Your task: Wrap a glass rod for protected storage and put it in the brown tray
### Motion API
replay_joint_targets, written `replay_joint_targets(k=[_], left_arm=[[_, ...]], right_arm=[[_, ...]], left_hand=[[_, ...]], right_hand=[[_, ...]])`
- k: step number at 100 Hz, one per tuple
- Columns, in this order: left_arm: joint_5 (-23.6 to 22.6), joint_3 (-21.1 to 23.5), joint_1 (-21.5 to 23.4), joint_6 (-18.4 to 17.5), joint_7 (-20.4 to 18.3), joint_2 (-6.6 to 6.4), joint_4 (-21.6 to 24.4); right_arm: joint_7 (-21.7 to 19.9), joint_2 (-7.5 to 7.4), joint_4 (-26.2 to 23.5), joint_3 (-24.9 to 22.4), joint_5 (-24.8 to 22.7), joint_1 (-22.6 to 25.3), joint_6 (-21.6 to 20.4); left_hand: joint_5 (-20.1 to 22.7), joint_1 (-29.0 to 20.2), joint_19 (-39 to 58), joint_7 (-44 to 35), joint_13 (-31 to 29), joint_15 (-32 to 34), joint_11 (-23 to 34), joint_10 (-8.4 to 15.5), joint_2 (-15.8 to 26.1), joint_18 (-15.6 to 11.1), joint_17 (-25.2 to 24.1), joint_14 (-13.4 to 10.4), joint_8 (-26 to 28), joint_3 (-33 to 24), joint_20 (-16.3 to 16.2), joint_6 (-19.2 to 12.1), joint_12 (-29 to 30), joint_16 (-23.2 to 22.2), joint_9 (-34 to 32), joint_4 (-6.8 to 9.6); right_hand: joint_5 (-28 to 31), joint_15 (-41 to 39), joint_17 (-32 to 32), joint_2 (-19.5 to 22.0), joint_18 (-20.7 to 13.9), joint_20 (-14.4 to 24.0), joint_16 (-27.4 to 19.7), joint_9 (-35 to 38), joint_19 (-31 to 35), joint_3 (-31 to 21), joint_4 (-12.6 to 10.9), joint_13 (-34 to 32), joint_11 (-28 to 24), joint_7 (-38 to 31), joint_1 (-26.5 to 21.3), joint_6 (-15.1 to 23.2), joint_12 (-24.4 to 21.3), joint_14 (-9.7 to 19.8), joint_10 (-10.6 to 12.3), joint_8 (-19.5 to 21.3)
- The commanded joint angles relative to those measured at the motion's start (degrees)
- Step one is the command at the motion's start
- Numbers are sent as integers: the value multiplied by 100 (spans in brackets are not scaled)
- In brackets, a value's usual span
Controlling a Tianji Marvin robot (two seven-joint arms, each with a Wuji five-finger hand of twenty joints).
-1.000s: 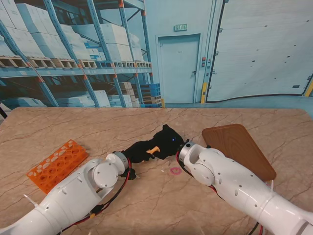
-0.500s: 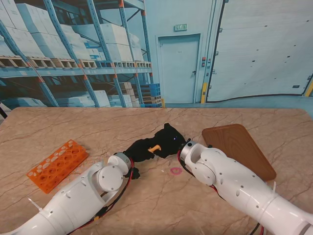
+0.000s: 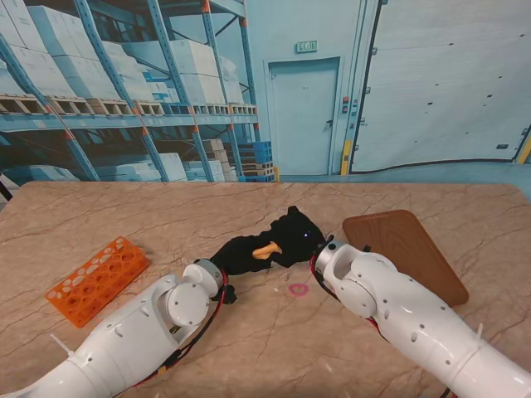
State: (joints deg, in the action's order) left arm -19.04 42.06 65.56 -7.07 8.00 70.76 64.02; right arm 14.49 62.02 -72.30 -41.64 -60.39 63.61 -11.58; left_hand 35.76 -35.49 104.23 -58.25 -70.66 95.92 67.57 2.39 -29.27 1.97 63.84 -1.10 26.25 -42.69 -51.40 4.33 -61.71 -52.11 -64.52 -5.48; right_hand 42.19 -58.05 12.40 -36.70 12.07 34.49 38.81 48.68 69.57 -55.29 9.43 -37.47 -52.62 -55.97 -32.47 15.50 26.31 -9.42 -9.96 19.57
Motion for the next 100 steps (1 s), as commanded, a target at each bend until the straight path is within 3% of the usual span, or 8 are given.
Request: replay_joint_targets(k=[1, 13, 32, 50, 57, 74, 91, 100], left_arm=[[-31, -3, 30, -67, -24, 0, 52], [-166, -9, 39, -135, -13, -35, 100], [-184, 34, 92, -175, -49, -67, 210], [4, 124, 181, -134, -88, -55, 314], [128, 161, 219, -84, -94, -35, 350], [258, 190, 262, 58, -115, -15, 420], [298, 210, 292, 164, -5, 28, 449], [313, 243, 322, 189, 94, 54, 465]], right_arm=[[18, -67, -4, -48, -67, 69, 13], [43, -92, -52, -173, -145, 162, 14], [80, -132, -104, -339, -277, 281, 21], [82, -149, -133, -433, -337, 360, 73], [90, -152, -138, -444, -347, 371, 61], [97, -155, -132, -422, -347, 361, 8], [72, -177, -200, -504, -414, 427, -8], [60, -203, -329, -693, -523, 568, -8]], left_hand=[[167, 726, 1574, 231, -218, 647, 528, 842, -257, -827, 93, -94, 288, 74, -260, 61, -166, 31, -572, 196], [149, 1181, 1575, 415, -218, 639, 585, 931, -547, -957, 101, -250, 391, 215, -233, 82, -239, 20, -534, 75], [79, 1473, 1575, 656, -218, 679, 740, 985, -100, -971, 102, -294, 392, 800, -286, 112, -366, -16, -586, 15], [-274, 1592, 1574, 1200, -214, 684, 718, 713, 1586, -810, 92, -69, 229, 2575, -288, 70, -485, -82, -454, 407], [-359, 1395, 1574, 1337, -211, 704, 726, 433, 2180, -670, 83, 91, 190, 3096, -319, -33, -515, -114, -423, 517], [-325, 89, 1575, 1278, -213, 781, 775, 611, 2941, -465, 72, 187, 191, 3608, -409, -231, -528, -86, -631, 400], [-114, -866, 1575, 850, -212, 852, 870, 665, 2577, -185, 51, 287, -89, 3098, -454, -484, -480, 3, -853, 177], [79, -1163, 1575, 652, -211, 864, 921, 675, 2325, -47, 39, 354, -117, 3076, -438, -590, -465, 18, -958, 142]], right_hand=[[51, 21, -128, -183, 120, 39, -33, -99, -71, -168, -35, 166, 41, -49, 85, -439, 51, 39, -192, 101], [371, 50, -146, 68, 140, 53, -48, 16, -113, -46, -24, 129, 80, -152, 8, -229, 38, 38, -158, 110], [570, 70, -155, 253, 148, 71, -61, 128, -139, 69, -12, 68, 97, -220, -115, -138, 31, 42, -130, 81], [566, 69, -155, 264, 148, 77, -60, 137, -142, 89, -16, 58, 101, -225, -137, -143, 30, 46, -131, 73], [575, 72, -154, 258, 148, 80, -62, 143, -144, 92, -19, 47, 98, -233, -142, -142, 32, 54, -119, 74], [408, 88, -153, 83, 148, 92, -67, 113, -149, 39, -58, 54, 101, -180, 1, -252, 37, 64, -113, 61], [-54, 160, -178, -284, 149, 94, -73, -108, -197, -59, -75, 182, 156, 116, 423, -501, 40, 64, -159, 90], [-177, 275, -241, -170, 158, 124, -78, -495, -274, -24, -251, 345, 269, 966, 705, -768, 36, 54, -239, 599]])
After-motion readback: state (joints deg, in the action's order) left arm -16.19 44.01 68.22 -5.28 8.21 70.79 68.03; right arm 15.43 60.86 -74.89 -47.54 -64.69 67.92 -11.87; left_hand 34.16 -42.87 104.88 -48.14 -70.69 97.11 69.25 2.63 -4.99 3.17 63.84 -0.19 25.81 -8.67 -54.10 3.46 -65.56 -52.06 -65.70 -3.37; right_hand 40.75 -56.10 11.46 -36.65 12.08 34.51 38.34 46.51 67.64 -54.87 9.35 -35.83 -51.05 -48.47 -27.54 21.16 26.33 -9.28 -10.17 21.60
